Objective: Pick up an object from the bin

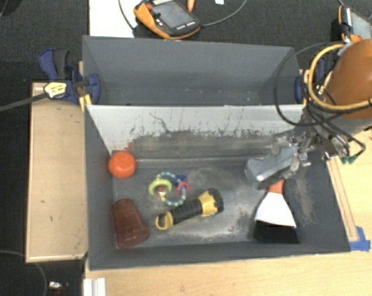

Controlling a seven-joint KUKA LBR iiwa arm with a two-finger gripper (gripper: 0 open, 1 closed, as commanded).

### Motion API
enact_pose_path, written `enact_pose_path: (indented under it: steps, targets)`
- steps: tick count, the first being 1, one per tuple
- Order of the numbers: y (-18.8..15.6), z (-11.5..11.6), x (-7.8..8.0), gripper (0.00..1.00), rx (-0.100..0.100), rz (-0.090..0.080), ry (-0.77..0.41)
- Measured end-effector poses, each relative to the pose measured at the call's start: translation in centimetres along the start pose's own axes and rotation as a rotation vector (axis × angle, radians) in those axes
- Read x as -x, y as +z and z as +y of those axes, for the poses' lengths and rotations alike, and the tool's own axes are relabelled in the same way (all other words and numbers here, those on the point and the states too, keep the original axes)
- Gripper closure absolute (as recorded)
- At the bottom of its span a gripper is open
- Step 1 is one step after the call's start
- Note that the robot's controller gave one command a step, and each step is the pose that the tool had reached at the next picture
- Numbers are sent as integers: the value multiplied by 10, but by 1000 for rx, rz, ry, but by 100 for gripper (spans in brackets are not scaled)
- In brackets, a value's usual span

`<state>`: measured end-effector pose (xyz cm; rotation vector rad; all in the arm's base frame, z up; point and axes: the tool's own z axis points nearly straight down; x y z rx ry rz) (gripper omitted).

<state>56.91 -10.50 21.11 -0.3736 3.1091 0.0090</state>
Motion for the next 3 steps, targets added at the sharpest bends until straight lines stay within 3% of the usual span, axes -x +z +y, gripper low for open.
enact_pose_path:
  steps: [1, 2, 3]
  targets:
    - [-9, 6, 15, 100, 0, -5, -23]
    - [37, 6, 6, 100, -2, -1, -177]
    - [52, 32, 13, 100, 0, -3, -1]
